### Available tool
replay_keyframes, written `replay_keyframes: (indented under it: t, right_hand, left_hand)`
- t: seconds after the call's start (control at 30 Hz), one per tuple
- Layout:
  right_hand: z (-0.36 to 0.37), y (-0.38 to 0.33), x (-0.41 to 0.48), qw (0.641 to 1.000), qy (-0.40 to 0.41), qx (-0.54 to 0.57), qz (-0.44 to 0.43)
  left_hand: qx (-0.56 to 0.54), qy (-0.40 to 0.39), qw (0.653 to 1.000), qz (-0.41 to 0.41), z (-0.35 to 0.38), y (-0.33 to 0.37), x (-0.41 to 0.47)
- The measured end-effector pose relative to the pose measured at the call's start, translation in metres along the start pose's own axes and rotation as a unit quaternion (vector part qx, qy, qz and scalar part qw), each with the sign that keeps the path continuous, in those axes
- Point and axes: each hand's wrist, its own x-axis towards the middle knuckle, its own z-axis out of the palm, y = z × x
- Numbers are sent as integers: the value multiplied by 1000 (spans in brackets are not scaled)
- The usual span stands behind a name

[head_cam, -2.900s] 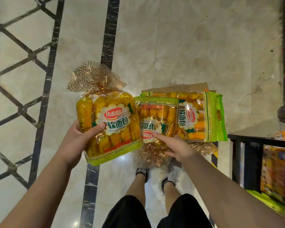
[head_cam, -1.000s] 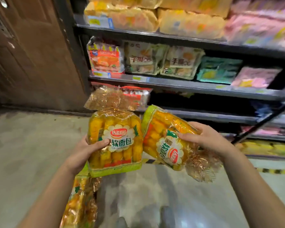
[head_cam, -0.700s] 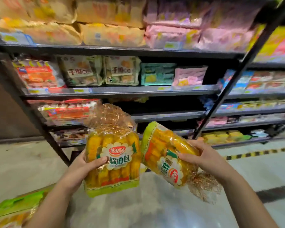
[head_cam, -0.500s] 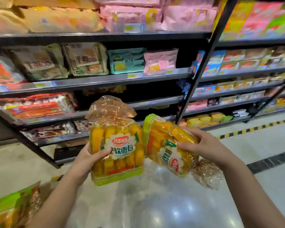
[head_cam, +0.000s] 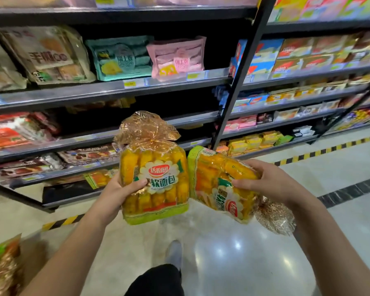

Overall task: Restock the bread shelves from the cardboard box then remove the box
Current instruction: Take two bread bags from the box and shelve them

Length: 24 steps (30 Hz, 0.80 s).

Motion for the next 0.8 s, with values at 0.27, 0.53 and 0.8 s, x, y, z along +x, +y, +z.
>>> replay_keyframes:
  t: [0.27,0.53,0.8]
  right_hand:
    - [-50,21,93,999,-12,-36,6]
    - [-92,75,183,995,-70,-72,-7]
    - [-92,153,279,992,-107,-70,-2]
  left_hand:
    - [-9,18,1000,-15,41,6,84]
    - [2,72,997,-22,89,-18,136]
    - [-29,152,988,-9,127,-106,211]
